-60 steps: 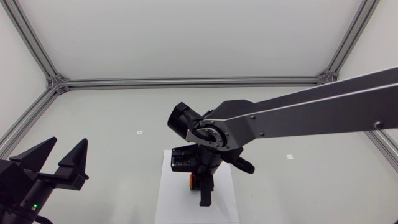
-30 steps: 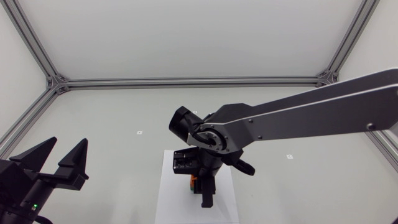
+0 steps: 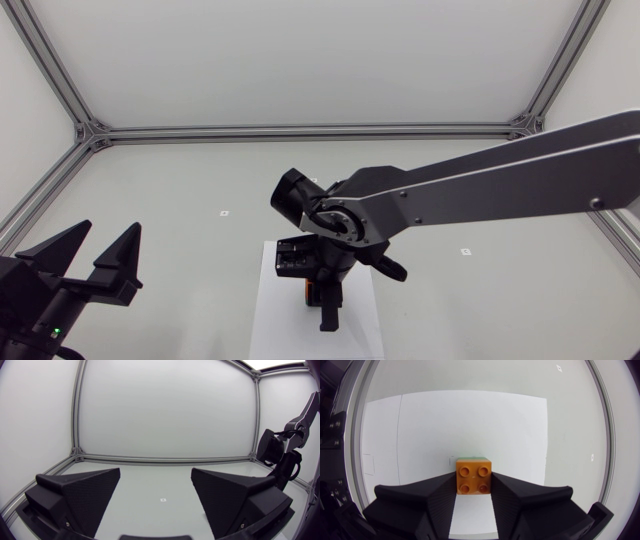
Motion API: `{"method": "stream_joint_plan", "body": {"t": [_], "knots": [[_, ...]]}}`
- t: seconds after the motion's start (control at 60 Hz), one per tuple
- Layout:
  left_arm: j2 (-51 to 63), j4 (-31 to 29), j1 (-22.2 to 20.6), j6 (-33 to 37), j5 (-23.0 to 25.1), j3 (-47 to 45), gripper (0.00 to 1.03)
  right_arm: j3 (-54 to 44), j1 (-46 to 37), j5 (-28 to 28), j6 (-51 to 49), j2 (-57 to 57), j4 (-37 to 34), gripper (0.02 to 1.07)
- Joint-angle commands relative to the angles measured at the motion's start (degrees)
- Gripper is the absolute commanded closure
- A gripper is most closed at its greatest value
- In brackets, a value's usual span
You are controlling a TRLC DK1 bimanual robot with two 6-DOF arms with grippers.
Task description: Pick up the orange 2x2 brick with the right arm and stack it on top of the green 2x2 brick in the center
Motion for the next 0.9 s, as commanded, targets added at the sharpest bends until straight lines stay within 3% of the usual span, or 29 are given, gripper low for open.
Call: {"method": "stream_joint_plan", "body": {"t": [0.0,0.883], "knots": [[-0.10,-0.56,-0.31,-1.07,-0.17,-2.35,0.04,-1.58,0.32,-0.22,0.40,1.67,0.20,0.80],[-0.10,-0.56,-0.31,-1.15,-0.17,-2.35,0.04,-2.90,1.38,-0.92,0.66,-0.79,0.64,0.80]]}}
